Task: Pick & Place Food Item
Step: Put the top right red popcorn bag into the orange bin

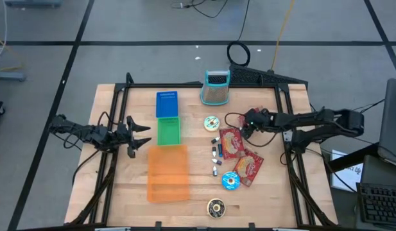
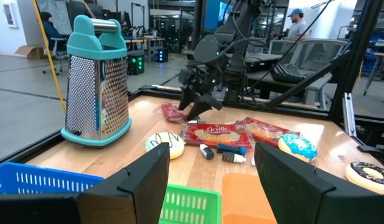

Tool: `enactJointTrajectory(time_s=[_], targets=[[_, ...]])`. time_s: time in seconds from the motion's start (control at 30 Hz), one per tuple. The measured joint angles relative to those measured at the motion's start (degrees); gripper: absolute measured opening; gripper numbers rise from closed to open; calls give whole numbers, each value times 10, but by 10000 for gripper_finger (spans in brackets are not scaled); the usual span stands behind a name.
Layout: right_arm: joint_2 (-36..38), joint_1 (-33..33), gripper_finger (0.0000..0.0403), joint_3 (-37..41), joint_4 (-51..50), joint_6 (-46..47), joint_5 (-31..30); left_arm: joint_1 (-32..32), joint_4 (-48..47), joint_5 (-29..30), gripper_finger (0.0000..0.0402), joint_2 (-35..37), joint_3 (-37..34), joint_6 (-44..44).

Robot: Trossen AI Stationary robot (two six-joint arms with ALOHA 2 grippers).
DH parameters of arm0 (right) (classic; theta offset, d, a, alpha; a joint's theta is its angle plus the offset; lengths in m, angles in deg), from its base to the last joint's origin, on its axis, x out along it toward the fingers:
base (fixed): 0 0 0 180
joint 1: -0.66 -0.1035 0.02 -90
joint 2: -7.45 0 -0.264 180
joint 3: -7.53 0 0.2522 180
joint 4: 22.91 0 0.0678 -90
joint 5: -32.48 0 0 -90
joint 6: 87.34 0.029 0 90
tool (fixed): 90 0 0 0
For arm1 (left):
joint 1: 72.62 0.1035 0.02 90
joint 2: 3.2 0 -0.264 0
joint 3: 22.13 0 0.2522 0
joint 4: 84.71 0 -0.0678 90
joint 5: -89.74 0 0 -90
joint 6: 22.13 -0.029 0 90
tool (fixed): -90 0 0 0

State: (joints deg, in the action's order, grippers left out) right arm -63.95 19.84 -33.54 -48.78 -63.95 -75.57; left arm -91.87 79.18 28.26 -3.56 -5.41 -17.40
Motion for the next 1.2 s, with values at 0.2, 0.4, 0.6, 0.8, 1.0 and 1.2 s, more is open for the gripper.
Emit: enactJointTrajectory(time_s=[0.2,0.4,0.6,0.8,1.0,1.2], targets=[[-15,0,228,0,1,26,-1,0,0,0,237,0,0,0],[-11,0,153,-1,3,29,0,0,0,0,237,0,0,0],[-10,0,70,-1,10,30,0,0,0,0,237,0,0,0],[3,-1,5,0,10,13,2,0,0,0,237,0,0,0],[78,-1,2,0,16,-22,3,0,0,0,237,0,0,0],[186,-2,1,0,57,-85,32,0,0,0,237,0,0,0]])
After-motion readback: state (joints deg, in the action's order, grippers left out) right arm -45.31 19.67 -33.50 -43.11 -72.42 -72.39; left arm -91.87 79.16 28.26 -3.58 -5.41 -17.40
